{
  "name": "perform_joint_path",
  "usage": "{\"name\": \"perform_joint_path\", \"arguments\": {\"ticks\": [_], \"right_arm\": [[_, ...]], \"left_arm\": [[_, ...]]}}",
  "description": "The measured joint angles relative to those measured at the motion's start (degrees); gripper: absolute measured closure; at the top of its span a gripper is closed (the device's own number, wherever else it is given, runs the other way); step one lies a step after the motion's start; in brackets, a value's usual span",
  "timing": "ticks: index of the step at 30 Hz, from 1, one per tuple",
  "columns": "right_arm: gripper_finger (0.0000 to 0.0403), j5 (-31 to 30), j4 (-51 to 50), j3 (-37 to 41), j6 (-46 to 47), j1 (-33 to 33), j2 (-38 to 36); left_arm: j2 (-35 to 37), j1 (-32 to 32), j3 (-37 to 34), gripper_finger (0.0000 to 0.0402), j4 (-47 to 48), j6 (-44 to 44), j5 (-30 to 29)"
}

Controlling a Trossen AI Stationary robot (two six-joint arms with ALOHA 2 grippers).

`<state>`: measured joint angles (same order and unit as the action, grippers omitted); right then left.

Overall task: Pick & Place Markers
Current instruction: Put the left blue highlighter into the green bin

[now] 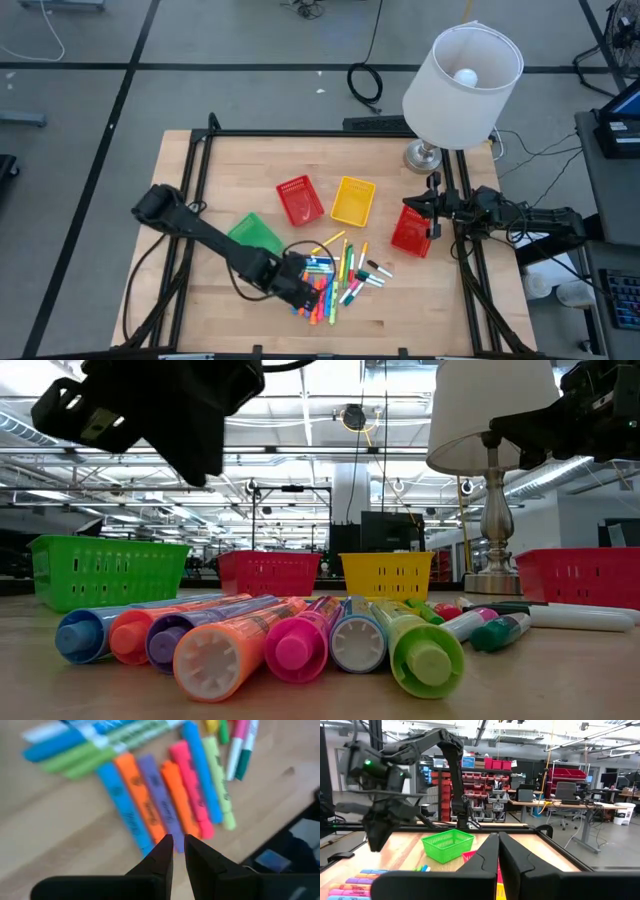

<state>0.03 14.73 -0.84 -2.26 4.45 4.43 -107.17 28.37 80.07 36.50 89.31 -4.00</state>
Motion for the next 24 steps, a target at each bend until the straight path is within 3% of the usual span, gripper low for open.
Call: {"name": "perform_joint_path", "arguments": {"ticks": [7, 15, 18, 24], "right_arm": [[0.0403, 0.02, -0.01, 0.0, 1.99, 0.0, -0.02], [0.0403, 0.03, 0.0, 0.0, 2.01, 0.0, -0.02], [0.0403, 0.03, 0.01, 0.0, 2.01, 0.0, 0.0], [0.0403, 0.03, -0.03, 0.0, 2.01, 0.0, -0.02]], "left_arm": [[-3.05, 0.06, 1.23, 0.035, -0.56, 4.44, -1.59], [-3.11, -1.34, 1.19, 0.0345, -0.24, 1.03, -2.02], [-3.11, -1.65, 1.19, 0.032, 0.19, 0.88, -2.0], [-3.11, -2.03, 1.14, 0.023, 3.4, 1.13, -2.37]]}}
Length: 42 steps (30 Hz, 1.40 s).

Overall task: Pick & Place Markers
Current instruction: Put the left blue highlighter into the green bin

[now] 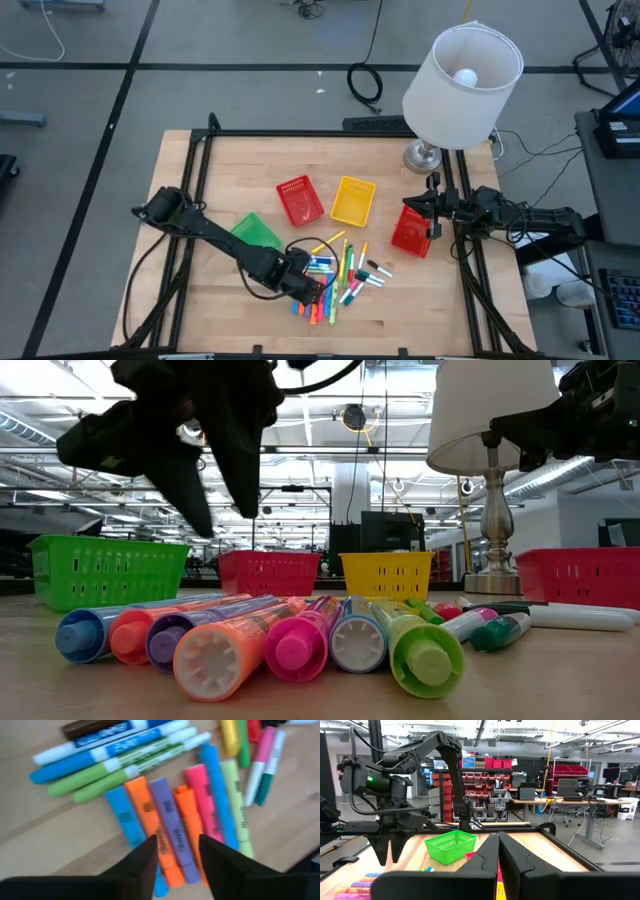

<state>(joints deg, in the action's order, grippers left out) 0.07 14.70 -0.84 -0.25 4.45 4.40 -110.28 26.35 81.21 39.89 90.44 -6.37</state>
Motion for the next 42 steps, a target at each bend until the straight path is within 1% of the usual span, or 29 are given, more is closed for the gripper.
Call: {"name": "perform_joint_path", "arguments": {"ticks": [4, 6, 8, 12, 16, 23, 39, 42], "right_arm": [[0.0403, 0.0, 0.0, 0.0, 0.02, 0.0, 0.01], [0.0403, 0.01, -0.01, 0.0, 0.02, 0.0, 0.01], [0.0403, 0.01, 0.0, 0.0, 0.02, 0.0, 0.0], [0.0403, 0.01, 0.0, 0.0, 0.02, 0.0, 0.0], [0.0403, 0.01, 0.02, 0.0, 0.04, -0.02, 0.0], [0.0403, 0.04, 0.09, 0.0, 0.04, -0.04, 0.0], [0.0403, 0.05, 0.04, 0.0, 0.04, -0.04, 0.0], [0.0403, 0.05, 0.03, 0.0, 0.06, -0.04, 0.0]], "left_arm": [[-0.55, -0.02, 0.0, 0.0186, 0.96, 3.32, 1.04], [-1.03, -0.02, -0.08, 0.0175, 0.95, 4.16, 1.54], [-1.17, -0.02, -0.1, 0.0173, 1.01, 4.26, 1.95], [-2.39, -0.02, -0.1, 0.0177, 3.45, 5.12, 4.27], [-2.86, -0.24, -0.11, 0.0191, 6.22, 6.79, 4.61], [-3.79, -0.45, -0.09, 0.0213, 6.42, 6.7, 5.34], [-4.09, -0.46, 0.0, 0.0215, 6.52, 6.73, 4.46], [-5.34, -0.5, -0.02, 0.0215, 6.56, 6.05, 6.57]]}}
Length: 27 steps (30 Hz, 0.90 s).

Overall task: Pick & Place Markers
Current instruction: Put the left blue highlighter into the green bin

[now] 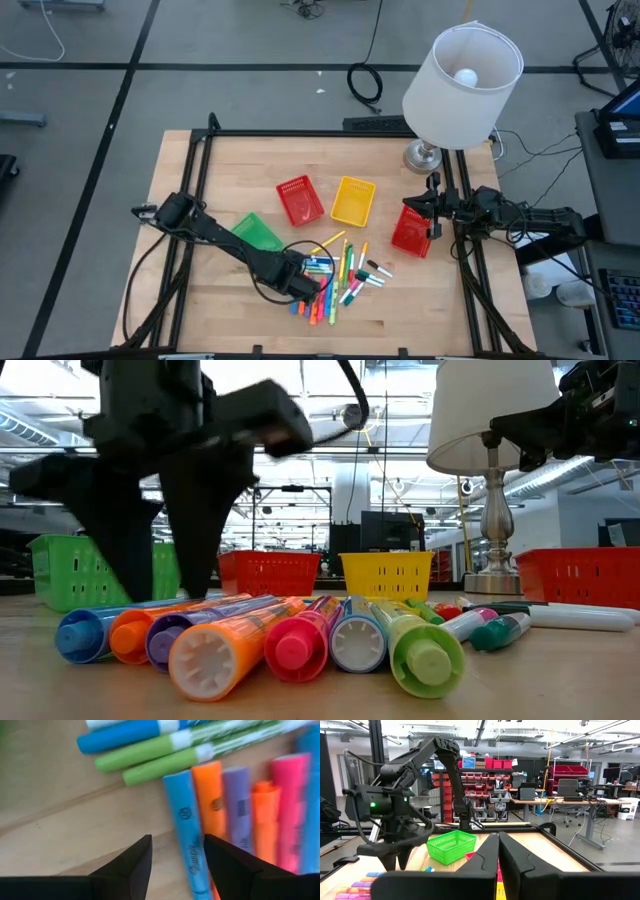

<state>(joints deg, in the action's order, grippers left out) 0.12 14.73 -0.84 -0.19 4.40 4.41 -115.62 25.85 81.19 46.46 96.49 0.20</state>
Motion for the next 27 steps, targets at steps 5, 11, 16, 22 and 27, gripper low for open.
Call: {"name": "perform_joint_path", "arguments": {"ticks": [5, 11, 16, 22, 27], "right_arm": [[0.0403, 0.0, 0.01, 0.0, -0.01, 0.0, 0.01], [0.0403, 0.02, -0.05, 0.0, 0.02, 0.0, 0.0], [0.0403, 0.02, -0.03, 0.0, 0.02, 0.0, 0.0], [0.0403, 0.02, -0.03, 0.0, 0.02, 0.0, 0.0], [0.0403, 0.02, -0.01, 0.0, 0.02, 0.0, 0.01]], "left_arm": [[-1.84, -0.11, 0.04, 0.0215, -0.26, -0.24, 3.15], [-2.0, -0.15, 0.11, 0.0215, -0.24, -0.33, 4.75], [-2.04, -0.04, 0.07, 0.0228, 0.04, -1.29, 7.1], [-2.06, 0.09, 0.0, 0.0316, 0.55, -3.23, 7.02], [-2.01, 0.15, 0.05, 0.0348, -0.08, -5.86, 8.48]]}}
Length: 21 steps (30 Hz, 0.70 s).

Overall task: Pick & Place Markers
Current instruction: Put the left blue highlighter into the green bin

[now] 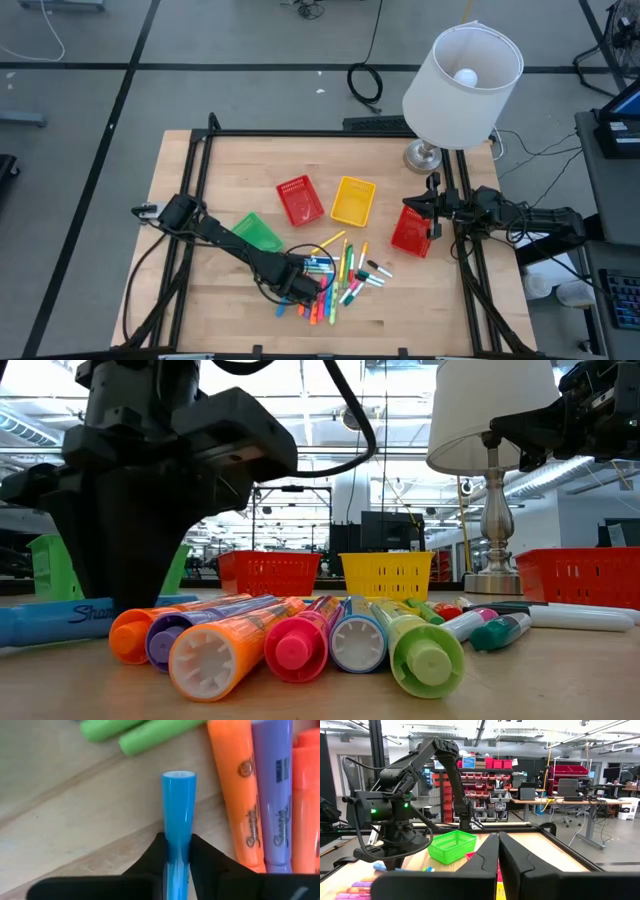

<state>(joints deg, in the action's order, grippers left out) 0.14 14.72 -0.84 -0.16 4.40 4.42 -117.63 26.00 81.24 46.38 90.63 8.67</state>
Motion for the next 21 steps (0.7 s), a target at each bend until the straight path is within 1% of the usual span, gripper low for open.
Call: {"name": "perform_joint_path", "arguments": {"ticks": [2, 6, 9, 11, 13, 17, 18, 21], "right_arm": [[0.0403, 0.02, -0.02, 0.0, 0.02, 0.0, -0.02], [0.0403, 0.0, 0.16, 0.0, 2.94, 0.0, -0.02], [0.0403, 0.0, 0.47, 0.0, 4.18, 0.0, -0.02], [0.0403, 0.0, 0.44, 0.0, 4.17, 0.0, 0.0], [0.0403, 0.0, 0.44, 0.0, 4.15, 0.0, -0.02], [0.0403, 0.0, 0.4, 0.0, 4.09, 0.0, -0.02], [0.0403, 0.02, 0.32, 0.0, 4.07, 0.0, 0.0], [0.0403, 0.14, 0.31, 0.0, 4.03, 0.0, 0.0]], "left_arm": [[0.38, 0.0, 0.17, 0.0348, 0.06, -1.0, 0.35], [2.36, 0.16, 2.04, 0.0348, 0.31, -3.21, 0.62], [4.39, 0.04, 5.25, 0.0348, 4.5, -4.5, -2.48], [5.66, -0.02, 8.66, 0.0348, 10.65, -6.8, -5.26], [6.48, -0.25, 13.31, 0.0348, 19.17, -9.61, -7.71], [7.02, -0.76, 23.1, 0.0348, 42.59, -12.07, -11.8], [7.15, -1.19, 24.48, 0.0348, 44.69, -13.31, -12.64], [10.46, -2.08, 23.95, 0.0348, 42.26, -27.88, -15.37]]}}
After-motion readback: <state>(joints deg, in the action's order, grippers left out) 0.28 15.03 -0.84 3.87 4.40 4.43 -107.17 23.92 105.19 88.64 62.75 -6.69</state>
